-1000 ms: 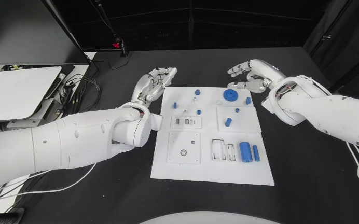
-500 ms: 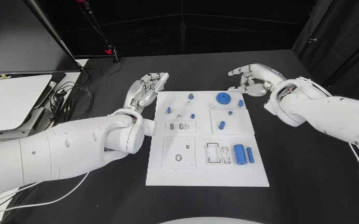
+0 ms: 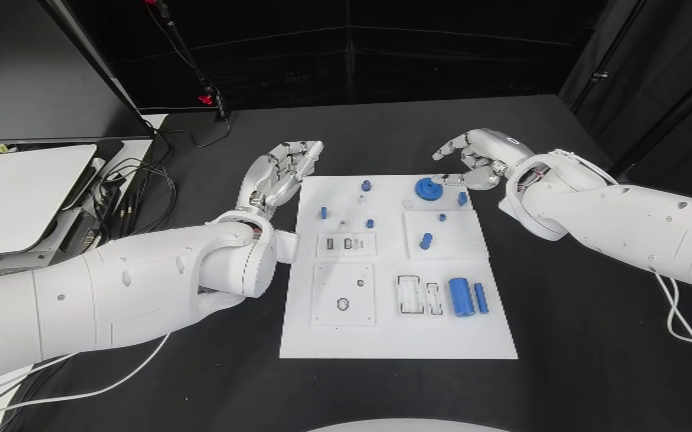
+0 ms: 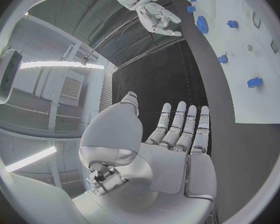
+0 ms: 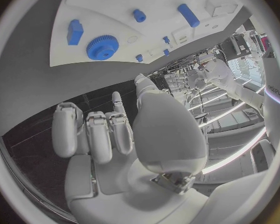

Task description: Assemble the parts on the task board

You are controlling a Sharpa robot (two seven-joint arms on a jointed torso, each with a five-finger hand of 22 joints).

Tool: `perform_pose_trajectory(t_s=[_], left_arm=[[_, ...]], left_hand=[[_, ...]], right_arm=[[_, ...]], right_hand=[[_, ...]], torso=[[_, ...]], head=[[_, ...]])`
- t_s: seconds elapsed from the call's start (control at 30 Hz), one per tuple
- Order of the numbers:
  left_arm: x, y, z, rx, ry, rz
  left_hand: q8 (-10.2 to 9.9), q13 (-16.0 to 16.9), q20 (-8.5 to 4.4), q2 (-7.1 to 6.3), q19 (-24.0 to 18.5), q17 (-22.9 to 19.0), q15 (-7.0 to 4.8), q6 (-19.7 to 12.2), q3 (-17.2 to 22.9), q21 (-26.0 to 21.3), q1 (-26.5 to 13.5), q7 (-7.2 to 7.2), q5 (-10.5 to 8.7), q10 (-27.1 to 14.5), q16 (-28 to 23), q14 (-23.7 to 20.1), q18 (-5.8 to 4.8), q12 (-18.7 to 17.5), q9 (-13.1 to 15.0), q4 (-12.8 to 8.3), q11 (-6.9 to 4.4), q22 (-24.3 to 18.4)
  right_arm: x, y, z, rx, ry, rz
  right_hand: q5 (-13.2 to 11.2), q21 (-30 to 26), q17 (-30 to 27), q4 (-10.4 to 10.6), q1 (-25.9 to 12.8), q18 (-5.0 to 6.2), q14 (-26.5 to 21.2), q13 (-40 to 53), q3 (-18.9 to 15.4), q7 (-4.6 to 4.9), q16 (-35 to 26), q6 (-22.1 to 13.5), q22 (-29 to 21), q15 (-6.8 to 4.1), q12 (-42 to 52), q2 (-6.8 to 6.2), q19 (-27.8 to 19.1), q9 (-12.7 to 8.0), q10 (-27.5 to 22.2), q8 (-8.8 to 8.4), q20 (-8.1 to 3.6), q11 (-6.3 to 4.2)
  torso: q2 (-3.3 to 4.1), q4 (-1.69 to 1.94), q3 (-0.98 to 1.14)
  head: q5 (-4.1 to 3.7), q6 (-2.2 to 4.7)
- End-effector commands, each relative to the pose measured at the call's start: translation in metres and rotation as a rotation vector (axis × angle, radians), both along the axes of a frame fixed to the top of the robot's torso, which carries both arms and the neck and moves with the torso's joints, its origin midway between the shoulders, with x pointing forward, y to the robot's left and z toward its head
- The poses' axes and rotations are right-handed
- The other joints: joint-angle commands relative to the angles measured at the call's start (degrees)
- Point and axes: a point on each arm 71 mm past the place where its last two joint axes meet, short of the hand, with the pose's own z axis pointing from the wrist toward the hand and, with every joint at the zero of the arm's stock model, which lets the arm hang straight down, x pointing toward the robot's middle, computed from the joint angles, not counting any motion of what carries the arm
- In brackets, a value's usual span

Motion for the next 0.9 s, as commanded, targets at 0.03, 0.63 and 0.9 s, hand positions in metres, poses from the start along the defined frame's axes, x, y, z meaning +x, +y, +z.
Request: perform_pose_trajectory(t_s=[0.03,0.63,0.9], left_arm=[[-0.007,-0.002,0.021,-0.049,-0.294,-0.042],[-0.007,-0.001,0.021,-0.048,-0.293,-0.04],[-0.007,-0.001,0.021,-0.048,-0.292,-0.039]], left_hand=[[0.4,0.0,0.18,-0.1,0.2,0.0,-0.03,0.4,-0.3,0.2,0.6,8.28,0.28,0.3,0.2,0.3,-0.04,0.3,-0.1,0.0,0.1,0.1],[0.4,0.0,0.18,-0.05,0.2,0.0,-0.03,0.4,-0.3,0.2,0.7,8.28,0.4,0.3,0.2,0.4,-0.05,0.4,-0.1,0.0,0.09,0.1],[0.4,0.0,0.18,-0.05,0.2,0.0,-0.03,0.4,-0.3,0.2,0.7,8.28,0.4,0.3,0.2,0.4,-0.05,0.4,-0.1,0.0,0.09,0.1]], right_arm=[[0.002,0.0,-0.006,-0.093,0.021,-0.032],[0.013,0.009,-0.02,-0.159,0.067,-0.096],[0.016,0.009,-0.021,-0.17,0.08,-0.112]], right_hand=[[1.6,2.0,15.0,0.0,0.3,-1.36,6.0,15.1,0.3,0.06,0.1,1.3,13.0,-1.05,0.1,-1.38,4.7,0.4,5.9,0.82,-0.13,-0.78],[2.6,3.2,15.0,0.0,3.1,-2.1,6.0,15.1,1.0,2.75,0.1,2.0,15.0,-1.5,0.1,-2.82,7.5,1.1,5.9,1.31,-0.81,-0.12],[2.3,3.2,15.0,0.1,3.3,-2.1,6.0,15.1,1.0,2.75,0.1,1.8,15.0,-1.44,0.1,-2.74,7.5,1.0,5.9,1.18,-0.74,-0.09]], torso=[[0.06,0.09,0.14],[0.04,0.08,0.1],[0.02,0.04,0.11]], head=[[-0.08,-0.09],[0.51,-0.51],[0.65,-0.57]])
